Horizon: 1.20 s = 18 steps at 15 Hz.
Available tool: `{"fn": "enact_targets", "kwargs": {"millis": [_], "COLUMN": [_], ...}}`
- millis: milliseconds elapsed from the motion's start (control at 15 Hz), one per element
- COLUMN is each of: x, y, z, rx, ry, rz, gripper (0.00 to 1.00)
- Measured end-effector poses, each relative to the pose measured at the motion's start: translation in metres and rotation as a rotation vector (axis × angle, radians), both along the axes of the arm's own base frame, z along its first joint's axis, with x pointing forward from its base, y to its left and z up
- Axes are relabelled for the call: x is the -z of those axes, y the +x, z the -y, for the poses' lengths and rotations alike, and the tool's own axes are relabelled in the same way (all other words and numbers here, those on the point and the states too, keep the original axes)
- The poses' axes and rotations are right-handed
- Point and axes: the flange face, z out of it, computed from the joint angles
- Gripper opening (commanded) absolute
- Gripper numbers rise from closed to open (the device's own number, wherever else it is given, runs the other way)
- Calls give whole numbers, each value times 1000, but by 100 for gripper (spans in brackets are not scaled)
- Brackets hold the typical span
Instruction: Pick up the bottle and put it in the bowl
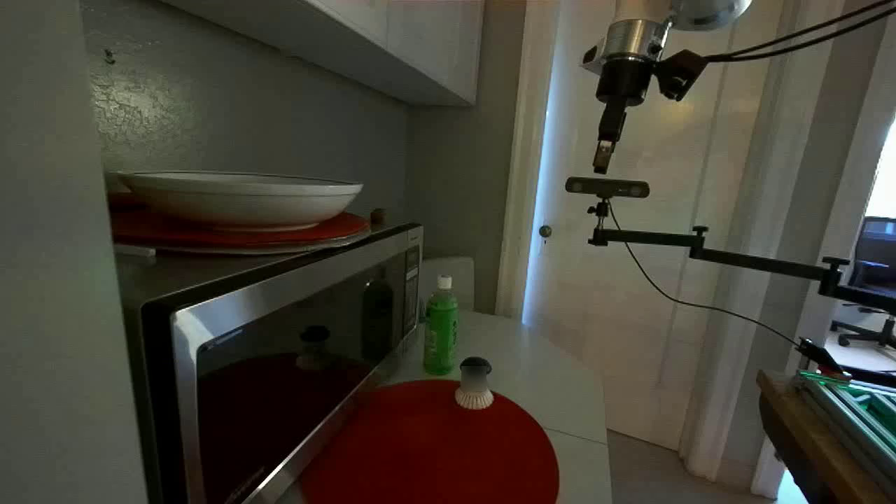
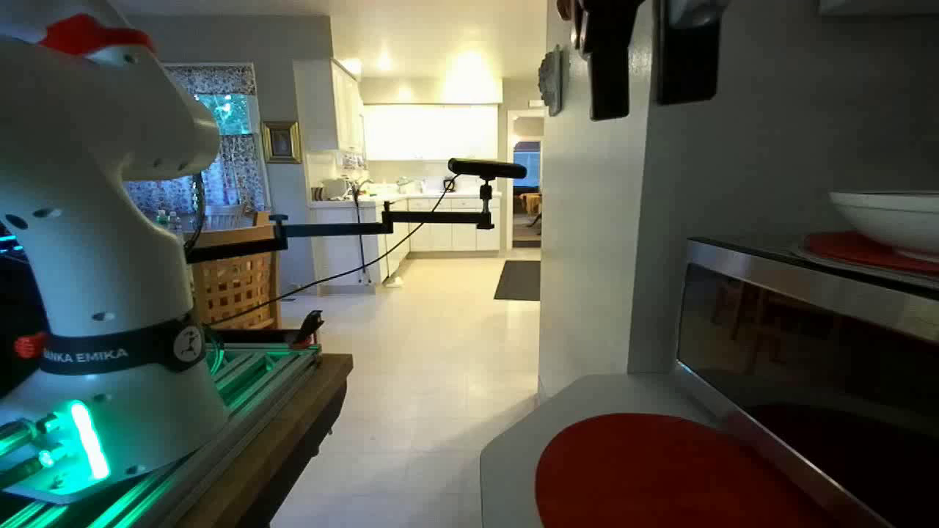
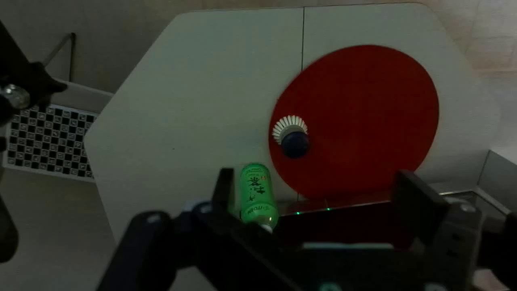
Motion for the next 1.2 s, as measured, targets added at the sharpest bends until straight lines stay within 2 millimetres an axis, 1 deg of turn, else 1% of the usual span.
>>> {"fn": "enact_targets", "kwargs": {"millis": [933, 1200], "x": [0, 1], "y": [0, 3], "z": [0, -4], "rx": [0, -7], "ry": [0, -8], "rz": [0, 3], "gripper": [100, 100]}}
